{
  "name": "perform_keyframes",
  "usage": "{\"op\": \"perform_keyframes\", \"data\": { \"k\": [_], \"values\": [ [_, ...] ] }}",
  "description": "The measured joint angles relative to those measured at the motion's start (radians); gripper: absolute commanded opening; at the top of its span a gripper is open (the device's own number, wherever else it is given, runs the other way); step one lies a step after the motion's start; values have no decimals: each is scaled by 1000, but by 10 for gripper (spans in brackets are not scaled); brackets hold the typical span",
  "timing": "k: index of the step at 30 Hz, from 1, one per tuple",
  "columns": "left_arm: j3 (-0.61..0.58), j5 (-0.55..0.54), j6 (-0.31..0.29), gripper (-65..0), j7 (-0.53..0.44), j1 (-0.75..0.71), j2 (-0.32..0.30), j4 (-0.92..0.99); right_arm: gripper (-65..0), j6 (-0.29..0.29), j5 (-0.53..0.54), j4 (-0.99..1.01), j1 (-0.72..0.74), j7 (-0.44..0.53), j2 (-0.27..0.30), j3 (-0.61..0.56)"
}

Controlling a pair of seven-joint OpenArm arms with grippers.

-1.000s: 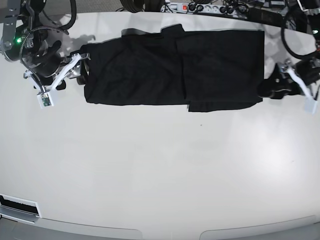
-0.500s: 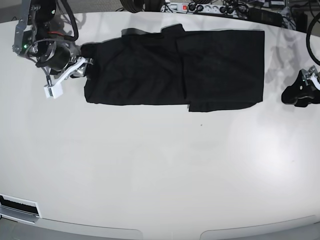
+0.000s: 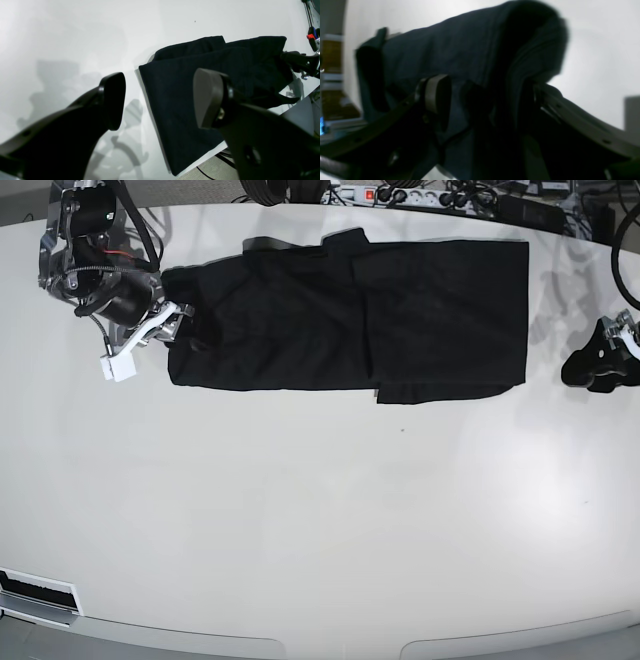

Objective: Layout the t-shirt on the table in an organized manner, then fold the t-shirt properly
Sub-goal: 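Open both grippers and withdraw them from the folded shirt, then grasp the black shirt end with the right gripper and fold it over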

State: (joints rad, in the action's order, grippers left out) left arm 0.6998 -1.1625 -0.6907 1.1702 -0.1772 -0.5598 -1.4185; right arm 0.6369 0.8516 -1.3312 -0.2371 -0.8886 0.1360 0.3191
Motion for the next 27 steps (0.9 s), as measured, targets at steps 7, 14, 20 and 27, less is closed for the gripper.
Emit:
{"op": "perform_keyframes", "data": {
  "k": [7,14,20,27],
  "values": [
    [0,0,0,-220,0,0,0,0,-239,65,58,68,19,-21,1,0],
    [0,0,0,-220,0,0,0,0,-518,58,28,72,36,-23,0,0],
    [0,-19,0,-220,0,0,0,0,-650,59,-15,63,98,-106,2,-1],
    [0,-18,0,-220,0,0,0,0,-650,55,-76,-250,43,-204,8,-1]
  ]
}}
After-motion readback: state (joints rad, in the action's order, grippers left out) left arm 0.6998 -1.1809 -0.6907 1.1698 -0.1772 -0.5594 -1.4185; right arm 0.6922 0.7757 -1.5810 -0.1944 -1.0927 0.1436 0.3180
